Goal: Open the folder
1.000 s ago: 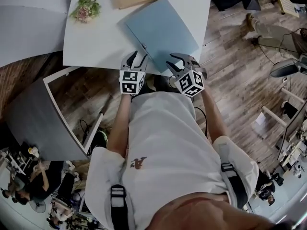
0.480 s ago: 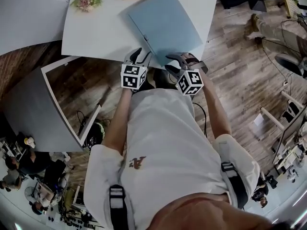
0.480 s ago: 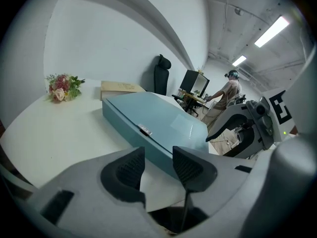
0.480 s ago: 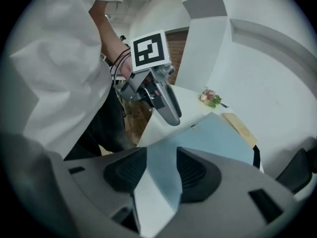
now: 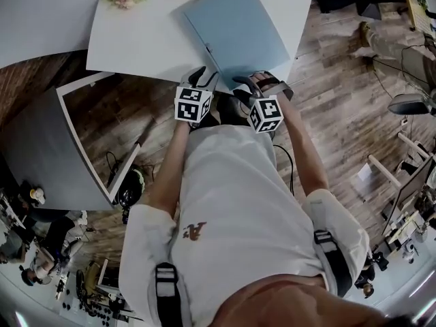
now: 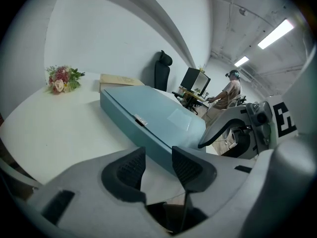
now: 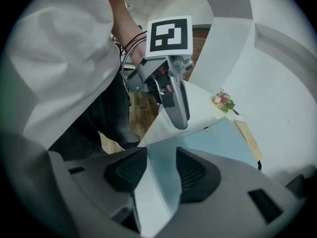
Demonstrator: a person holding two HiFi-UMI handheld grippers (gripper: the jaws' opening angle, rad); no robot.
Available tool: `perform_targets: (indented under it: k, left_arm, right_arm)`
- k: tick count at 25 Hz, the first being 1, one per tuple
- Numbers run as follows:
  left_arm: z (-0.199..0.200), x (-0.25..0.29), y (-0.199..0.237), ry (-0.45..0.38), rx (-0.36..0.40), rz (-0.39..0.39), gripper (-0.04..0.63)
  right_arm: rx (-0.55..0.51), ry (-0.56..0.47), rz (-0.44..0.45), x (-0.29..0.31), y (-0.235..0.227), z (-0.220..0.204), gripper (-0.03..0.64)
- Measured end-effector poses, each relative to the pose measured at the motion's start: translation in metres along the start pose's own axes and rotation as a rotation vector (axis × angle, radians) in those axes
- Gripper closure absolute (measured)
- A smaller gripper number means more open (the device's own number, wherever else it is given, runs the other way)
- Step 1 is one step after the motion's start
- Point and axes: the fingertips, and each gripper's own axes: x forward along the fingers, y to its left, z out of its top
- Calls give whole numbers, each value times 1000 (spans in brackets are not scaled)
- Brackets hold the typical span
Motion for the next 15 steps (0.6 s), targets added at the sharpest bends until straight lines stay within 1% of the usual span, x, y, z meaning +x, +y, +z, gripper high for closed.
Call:
perform_targets:
  k: [3, 9, 10, 13, 15]
  left_arm:
    - [-3, 0, 0, -1, -10, 1, 434]
    - [-4, -1, -2, -4, -21, 1, 439]
    - [-4, -1, -1, -5, -22, 2, 440]
    - [-4, -1, -2, -7, -22, 2, 442]
    - [-3, -2, -2, -8, -22, 2, 443]
  right_arm:
    - [-22, 6, -19, 4, -1, 0, 466]
    - [-24, -2, -25, 4, 2, 1, 505]
    - [-29, -1, -29, 4, 1, 1, 501]
    - [-46, 5, -40, 4, -3, 1, 441]
    - [-52, 12, -6, 5, -1, 1, 405]
